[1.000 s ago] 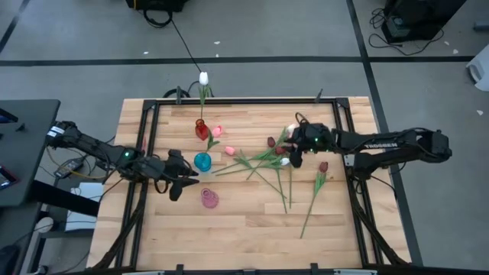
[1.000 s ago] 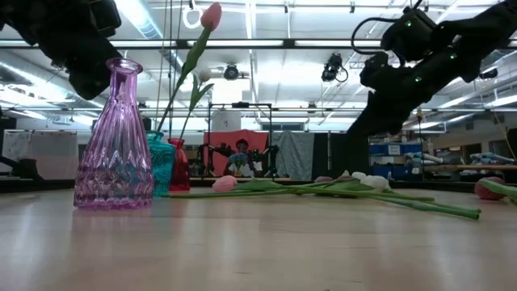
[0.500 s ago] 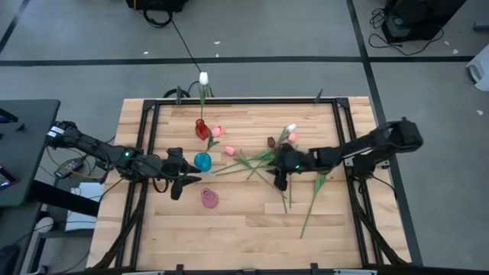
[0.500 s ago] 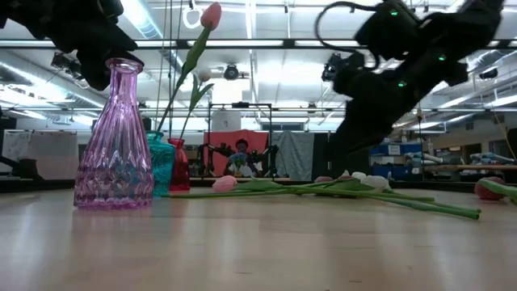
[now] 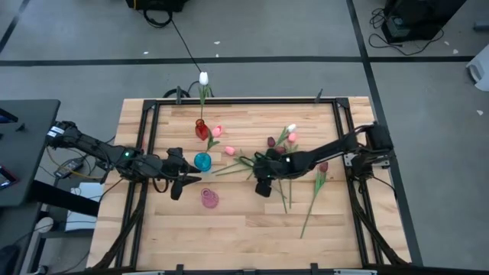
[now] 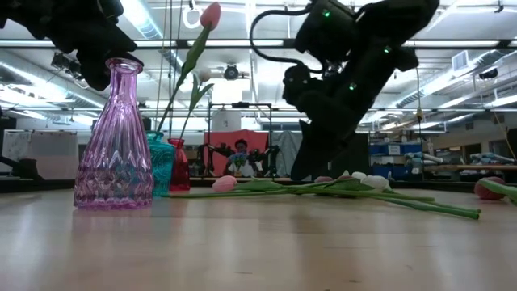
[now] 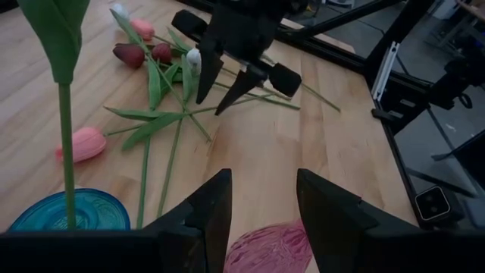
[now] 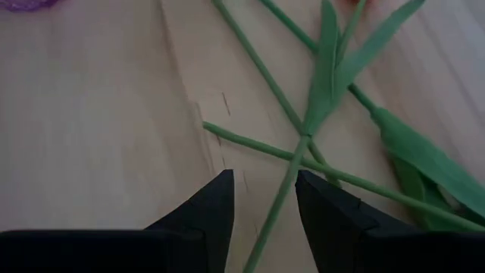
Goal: Sort flowers into vase by color
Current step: Put the left pink flower into the blue vase
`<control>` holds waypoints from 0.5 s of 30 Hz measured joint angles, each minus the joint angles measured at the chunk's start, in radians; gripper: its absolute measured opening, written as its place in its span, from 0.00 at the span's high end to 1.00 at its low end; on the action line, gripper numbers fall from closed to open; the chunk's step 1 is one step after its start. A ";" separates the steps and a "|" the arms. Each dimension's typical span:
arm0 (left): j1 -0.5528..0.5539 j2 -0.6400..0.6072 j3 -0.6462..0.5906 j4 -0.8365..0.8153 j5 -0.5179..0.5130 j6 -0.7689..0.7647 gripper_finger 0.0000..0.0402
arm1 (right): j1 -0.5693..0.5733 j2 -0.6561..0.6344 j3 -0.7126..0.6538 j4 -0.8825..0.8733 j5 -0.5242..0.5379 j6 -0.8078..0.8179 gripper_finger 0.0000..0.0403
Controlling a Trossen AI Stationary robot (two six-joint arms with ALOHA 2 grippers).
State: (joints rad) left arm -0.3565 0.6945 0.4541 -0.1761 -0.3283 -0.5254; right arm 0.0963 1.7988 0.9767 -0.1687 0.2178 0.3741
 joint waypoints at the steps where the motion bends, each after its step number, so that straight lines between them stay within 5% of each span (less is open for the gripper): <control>1: 0.000 0.000 0.000 0.000 0.000 0.000 0.62 | 0.000 0.004 0.006 -0.014 0.000 0.009 0.62; 9: 0.000 0.000 -0.001 -0.013 -0.014 0.005 0.62 | 0.001 0.042 0.009 -0.113 -0.002 0.078 0.64; 15: 0.000 0.008 -0.001 0.000 -0.016 0.035 0.62 | 0.003 0.045 0.012 -0.131 0.010 0.106 0.82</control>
State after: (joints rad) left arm -0.3565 0.7029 0.4530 -0.1761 -0.3439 -0.4900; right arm 0.0994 1.8435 0.9883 -0.2999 0.2276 0.4800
